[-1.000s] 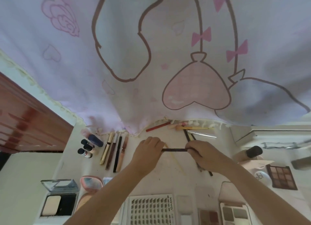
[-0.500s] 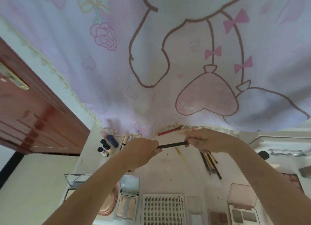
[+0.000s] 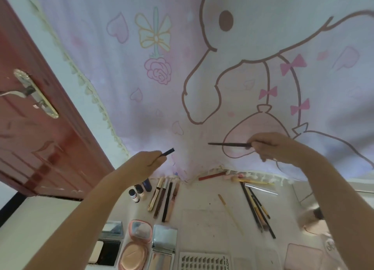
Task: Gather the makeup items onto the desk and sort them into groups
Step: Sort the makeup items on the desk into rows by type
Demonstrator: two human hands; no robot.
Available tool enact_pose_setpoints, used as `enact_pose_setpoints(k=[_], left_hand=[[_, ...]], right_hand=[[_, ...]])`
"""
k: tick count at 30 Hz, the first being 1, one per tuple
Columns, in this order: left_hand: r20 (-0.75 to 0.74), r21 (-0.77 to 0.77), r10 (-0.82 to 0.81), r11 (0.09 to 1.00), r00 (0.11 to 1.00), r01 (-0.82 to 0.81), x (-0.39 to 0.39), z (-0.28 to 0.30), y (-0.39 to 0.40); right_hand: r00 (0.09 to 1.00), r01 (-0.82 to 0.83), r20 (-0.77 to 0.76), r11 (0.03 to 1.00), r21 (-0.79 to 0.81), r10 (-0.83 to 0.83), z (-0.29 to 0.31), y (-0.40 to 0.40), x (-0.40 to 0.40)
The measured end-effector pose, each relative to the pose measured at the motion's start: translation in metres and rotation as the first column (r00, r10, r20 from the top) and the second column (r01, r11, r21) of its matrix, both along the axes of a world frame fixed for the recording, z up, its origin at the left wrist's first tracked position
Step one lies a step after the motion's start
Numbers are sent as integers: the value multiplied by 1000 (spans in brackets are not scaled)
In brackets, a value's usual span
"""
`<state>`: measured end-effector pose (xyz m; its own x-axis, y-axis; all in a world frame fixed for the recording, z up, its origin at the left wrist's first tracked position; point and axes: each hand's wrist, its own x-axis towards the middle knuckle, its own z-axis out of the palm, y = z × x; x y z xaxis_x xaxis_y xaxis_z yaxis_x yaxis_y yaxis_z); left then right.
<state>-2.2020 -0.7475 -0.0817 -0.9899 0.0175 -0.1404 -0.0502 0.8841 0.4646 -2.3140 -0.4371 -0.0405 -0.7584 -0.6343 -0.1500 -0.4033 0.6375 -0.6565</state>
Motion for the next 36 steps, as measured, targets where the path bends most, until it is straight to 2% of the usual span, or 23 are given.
enact_pose_setpoints(k=[2,7,17,20,22,25,27,30,33,36], left_hand=[[-59,-24,-56,998,997,55,-7,7,15],[-69,-83,-117,990,991,112,-14,10,25],[-30,-121,-179,977,983,174,-17,2,29],[8,-83,-194,977,981,195,-20,-4,25],[76,-30,-180,983,981,183,-24,-11,21],[189,83,-121,991,974,107,-35,-35,11],[263,21,-126,992,956,125,-48,-56,5],[344,-110,-184,966,921,234,-66,-87,0],[360,-192,-280,911,890,364,-79,-117,0],[376,-211,-355,867,856,452,-88,-144,4]], right_hand=[[1000,-29,-8,999,-45,29,0,-22,6],[999,-30,24,990,-138,33,-5,-33,9],[992,-68,98,994,-89,77,-25,-39,9],[987,-80,137,996,-48,85,-35,-47,13],[983,-95,160,995,18,91,-49,-56,18],[955,-101,285,994,35,87,-82,-73,31],[942,-80,331,996,47,60,-109,-87,42],[949,-25,314,989,146,-22,-152,-109,58],[927,34,355,970,239,-120,-192,-136,73],[879,108,415,946,305,-234,-224,-158,82]])
